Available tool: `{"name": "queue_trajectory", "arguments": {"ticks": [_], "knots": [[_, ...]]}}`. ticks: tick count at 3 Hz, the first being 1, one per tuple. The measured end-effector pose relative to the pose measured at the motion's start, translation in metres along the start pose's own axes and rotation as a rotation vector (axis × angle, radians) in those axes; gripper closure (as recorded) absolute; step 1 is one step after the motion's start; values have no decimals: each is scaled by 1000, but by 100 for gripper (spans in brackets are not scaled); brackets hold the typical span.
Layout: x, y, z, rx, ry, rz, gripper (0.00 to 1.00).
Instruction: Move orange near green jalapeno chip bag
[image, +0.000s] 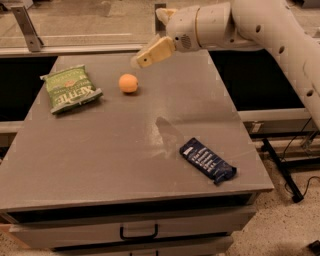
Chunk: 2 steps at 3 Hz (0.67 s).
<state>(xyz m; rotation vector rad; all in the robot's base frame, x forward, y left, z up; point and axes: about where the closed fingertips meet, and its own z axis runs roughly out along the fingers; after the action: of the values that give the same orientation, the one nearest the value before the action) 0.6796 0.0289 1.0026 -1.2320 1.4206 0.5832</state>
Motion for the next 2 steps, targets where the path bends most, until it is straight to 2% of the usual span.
{"name": "queue_trajectory", "arguments": {"ticks": [1, 2], "knots": [[-24, -18, -30, 57, 9, -53, 0], [-36, -32, -52, 100, 42, -103, 0]]}}
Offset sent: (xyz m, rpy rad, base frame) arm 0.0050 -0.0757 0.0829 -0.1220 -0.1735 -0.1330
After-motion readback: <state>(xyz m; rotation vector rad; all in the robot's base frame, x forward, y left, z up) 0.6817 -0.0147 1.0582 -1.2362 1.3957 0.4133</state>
